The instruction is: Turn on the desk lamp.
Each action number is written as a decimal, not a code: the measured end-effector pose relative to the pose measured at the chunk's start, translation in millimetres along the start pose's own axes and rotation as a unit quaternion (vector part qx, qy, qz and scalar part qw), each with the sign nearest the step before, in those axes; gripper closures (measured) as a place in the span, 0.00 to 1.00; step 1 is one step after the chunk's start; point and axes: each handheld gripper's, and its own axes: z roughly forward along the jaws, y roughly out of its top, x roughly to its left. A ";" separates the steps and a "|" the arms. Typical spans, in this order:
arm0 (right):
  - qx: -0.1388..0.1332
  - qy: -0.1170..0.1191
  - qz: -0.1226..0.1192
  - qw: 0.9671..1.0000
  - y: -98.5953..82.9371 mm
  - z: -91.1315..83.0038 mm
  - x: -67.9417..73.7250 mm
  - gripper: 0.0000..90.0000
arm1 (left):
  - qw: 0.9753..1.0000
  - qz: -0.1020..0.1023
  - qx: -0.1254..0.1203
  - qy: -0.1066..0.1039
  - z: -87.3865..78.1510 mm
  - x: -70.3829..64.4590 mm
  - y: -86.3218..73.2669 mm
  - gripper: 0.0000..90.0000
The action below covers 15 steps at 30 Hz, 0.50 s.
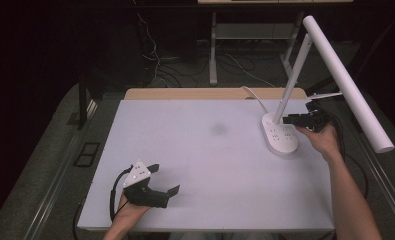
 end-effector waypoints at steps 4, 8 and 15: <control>-0.002 -0.007 0.009 1.000 -1.7 2.5 -5.2 0.74 | 1.000 0.000 0.000 0.001 0.1 0.1 0.0 0.00; -0.012 -0.014 0.021 1.000 -4.0 3.2 -11.8 0.81 | 1.000 0.002 0.001 0.000 0.6 0.2 0.0 0.00; -0.022 -0.011 0.046 0.999 -5.7 5.7 -18.3 0.92 | 1.000 0.003 0.002 0.001 0.6 0.0 0.0 0.00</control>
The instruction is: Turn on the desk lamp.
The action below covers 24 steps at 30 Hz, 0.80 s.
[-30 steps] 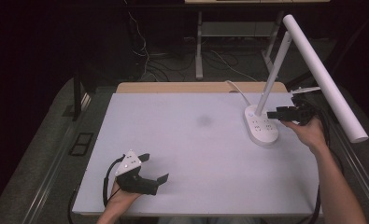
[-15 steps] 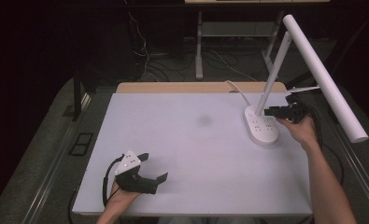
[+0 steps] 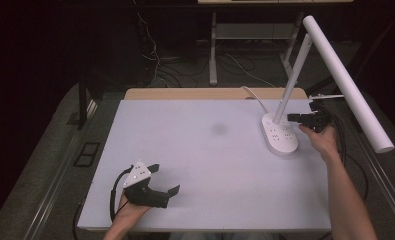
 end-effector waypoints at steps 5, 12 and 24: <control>-0.013 0.016 0.023 1.000 -2.3 6.1 -5.5 0.99 | 1.000 0.001 0.000 0.000 0.3 -0.2 -0.1 0.00; -0.009 0.027 0.042 0.999 -6.0 18.3 -7.8 0.99 | 1.000 -0.001 0.001 0.002 0.2 -0.4 -0.3 0.00; -0.007 0.035 0.052 0.998 -10.3 29.7 -9.2 0.99 | 1.000 0.000 0.000 0.004 -0.3 -0.5 -0.2 0.00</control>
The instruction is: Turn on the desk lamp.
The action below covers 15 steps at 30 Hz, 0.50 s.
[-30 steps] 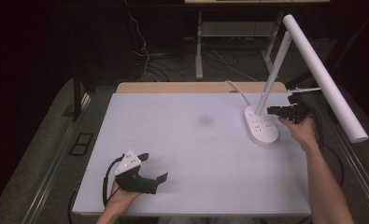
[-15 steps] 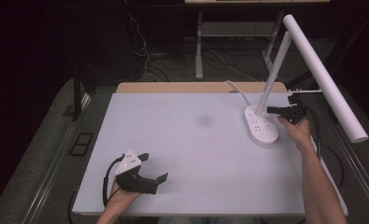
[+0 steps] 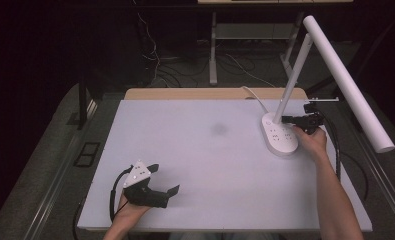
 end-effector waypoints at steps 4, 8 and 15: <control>-0.003 0.006 0.006 1.000 -0.8 0.0 -1.7 0.99 | 1.000 0.001 0.000 -0.001 0.0 -0.7 -0.1 0.00; -0.008 0.013 0.012 1.000 -2.5 0.3 -4.3 0.99 | 1.000 0.001 0.000 -0.001 0.3 -0.6 -0.2 0.00; -0.005 0.009 0.015 1.000 -3.2 0.2 -4.1 0.99 | 1.000 0.002 -0.001 0.000 0.4 -0.9 0.0 0.00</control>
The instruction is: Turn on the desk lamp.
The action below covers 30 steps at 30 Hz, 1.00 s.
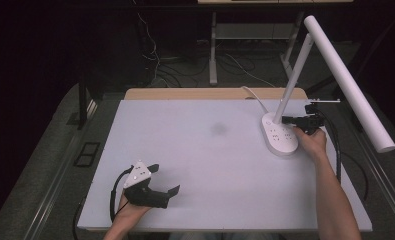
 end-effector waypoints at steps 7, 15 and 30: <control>0.005 -0.006 -0.007 1.000 0.6 0.5 1.1 1.00 | 1.000 0.003 0.003 -0.002 0.8 -0.7 -0.2 0.00; -0.001 0.002 0.003 1.000 -1.0 0.2 -1.0 0.99 | 1.000 0.002 0.004 -0.002 1.2 -0.9 -0.2 0.00; -0.005 -0.027 -0.032 0.999 7.8 -13.2 14.5 0.99 | 1.000 0.007 0.006 -0.002 0.5 -1.2 0.5 0.00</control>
